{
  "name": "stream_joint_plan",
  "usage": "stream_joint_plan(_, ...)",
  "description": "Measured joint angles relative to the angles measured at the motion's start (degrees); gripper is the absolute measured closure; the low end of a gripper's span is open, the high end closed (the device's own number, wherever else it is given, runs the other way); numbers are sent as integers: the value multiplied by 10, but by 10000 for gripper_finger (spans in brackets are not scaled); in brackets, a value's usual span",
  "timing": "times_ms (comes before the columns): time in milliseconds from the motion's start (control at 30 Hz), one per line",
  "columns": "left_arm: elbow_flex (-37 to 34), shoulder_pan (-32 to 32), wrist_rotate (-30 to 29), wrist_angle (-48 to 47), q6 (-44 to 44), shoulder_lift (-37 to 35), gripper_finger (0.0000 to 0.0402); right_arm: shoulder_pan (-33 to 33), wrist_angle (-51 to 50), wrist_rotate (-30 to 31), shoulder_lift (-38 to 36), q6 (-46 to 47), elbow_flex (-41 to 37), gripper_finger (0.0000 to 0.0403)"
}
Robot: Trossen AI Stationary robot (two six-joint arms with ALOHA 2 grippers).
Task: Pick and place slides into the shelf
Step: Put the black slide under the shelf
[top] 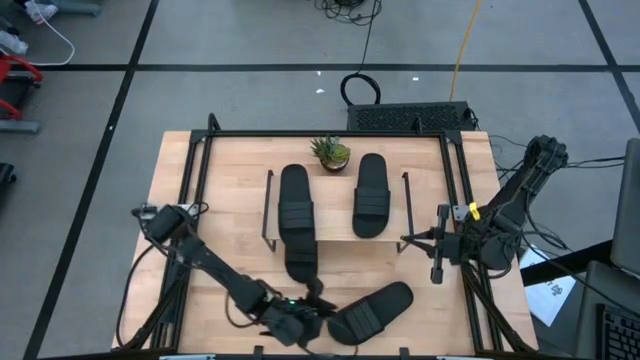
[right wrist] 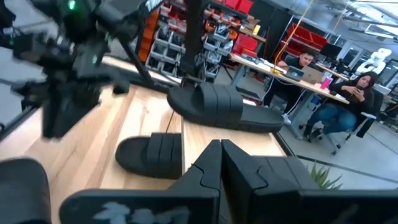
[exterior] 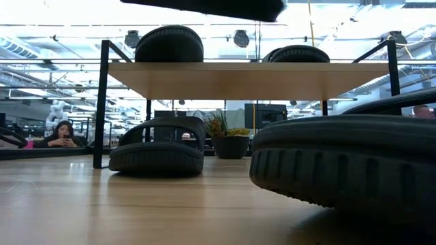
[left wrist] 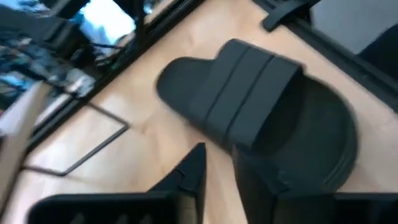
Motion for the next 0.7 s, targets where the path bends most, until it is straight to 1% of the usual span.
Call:
stream_joint_plan(100,31,7,46,-5,4,23,288,0,11,0,0,-4,0,403)
stream_joint_plan(233,39,22,144,-11,4,31,230,0,13,0,0,-14,0,403)
stream_joint_plan(267,38,25,156,-12,4,32,216,0,13,0,0,-17,0,403)
stream_joint_plan(333,38,30,158,-9,22,36,189,0,14,0,0,-21,0,403)
stream_joint_plan(400,38,32,131,-2,49,42,164,0,21,0,0,-28,0,403)
stream_joint_plan(467,37,34,124,7,71,47,142,0,28,0,0,-32,0,403)
stream_joint_plan(567,37,39,128,38,78,46,112,0,33,0,0,-32,0,403)
stream_joint_plan(633,37,40,123,50,98,45,95,0,33,0,0,-32,0,403)
stream_joint_plan(700,37,40,132,58,115,45,81,0,33,0,0,-32,0,403)
